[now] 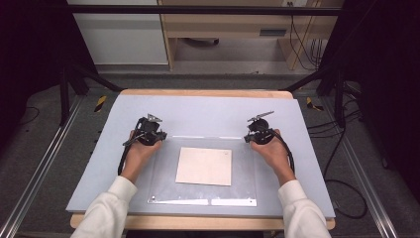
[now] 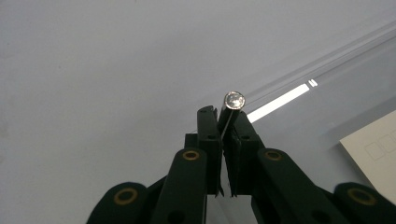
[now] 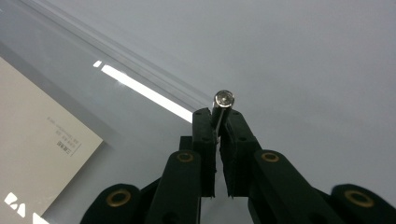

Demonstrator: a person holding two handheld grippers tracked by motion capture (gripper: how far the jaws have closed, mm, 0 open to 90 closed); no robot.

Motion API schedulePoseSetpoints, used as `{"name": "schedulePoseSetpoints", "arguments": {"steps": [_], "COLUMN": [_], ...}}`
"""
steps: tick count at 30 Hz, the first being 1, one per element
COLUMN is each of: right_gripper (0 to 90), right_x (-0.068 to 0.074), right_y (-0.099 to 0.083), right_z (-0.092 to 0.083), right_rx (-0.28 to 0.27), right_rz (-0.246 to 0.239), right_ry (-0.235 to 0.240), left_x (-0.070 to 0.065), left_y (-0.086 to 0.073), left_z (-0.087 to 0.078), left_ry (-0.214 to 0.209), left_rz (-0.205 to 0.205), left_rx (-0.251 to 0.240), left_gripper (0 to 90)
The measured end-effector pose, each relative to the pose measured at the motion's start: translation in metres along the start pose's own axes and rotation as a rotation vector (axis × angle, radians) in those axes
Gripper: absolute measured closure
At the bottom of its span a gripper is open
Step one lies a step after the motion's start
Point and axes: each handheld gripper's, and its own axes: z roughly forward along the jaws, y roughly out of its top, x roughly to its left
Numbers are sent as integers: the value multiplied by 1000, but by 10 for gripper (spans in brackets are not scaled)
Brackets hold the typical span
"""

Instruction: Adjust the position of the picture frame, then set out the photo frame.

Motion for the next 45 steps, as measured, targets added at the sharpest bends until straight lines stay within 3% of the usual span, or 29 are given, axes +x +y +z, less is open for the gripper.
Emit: {"name": "schedulePoseSetpoints", "arguments": {"steps": [9, 15, 17, 18, 21, 25, 28, 31, 32, 34, 38, 45], "right_gripper": [852, 836, 770, 733, 563, 406, 285, 194, 194, 236, 418, 712], "right_x": [1, 1, 1, 0, 1, 5, 9, 15, 15, 14, 15, 19], "right_y": [-3, -7, -8, -8, -8, -9, -10, -13, -14, -16, -18, -16], "right_z": [6, 6, 2, 0, -8, -20, -27, -28, -27, -27, -24, -16], "right_rx": [-2, -32, -79, -101, -162, -241, -280, -318, -319, -339, -345, -331], "right_rz": [3, -4, 5, 4, 3, -6, -28, -51, -56, -62, -72, -78], "right_ry": [-18, -16, -20, -18, -35, -69, -89, -126, -132, -147, -137, -144], "left_x": [1, 1, 1, -1, -2, 2, 3, 4, 5, 5, 2, 2], "left_y": [-6, -8, -9, -9, -11, -13, -13, -14, -14, -14, -14, -22], "left_z": [5, 3, -2, -7, -16, -28, -30, -29, -29, -29, -31, -26], "left_ry": [-7, -11, 3, 28, 72, 58, 55, 40, 16, -2, 28, 84], "left_rz": [-16, -7, -2, 19, 45, 44, 46, 39, 26, 42, 64, 30], "left_rx": [-14, -30, -75, -110, -178, -269, -296, -308, -313, -319, -335, -347], "left_gripper": [844, 835, 761, 714, 480, 301, 124, 105, 105, 107, 191, 422]}}
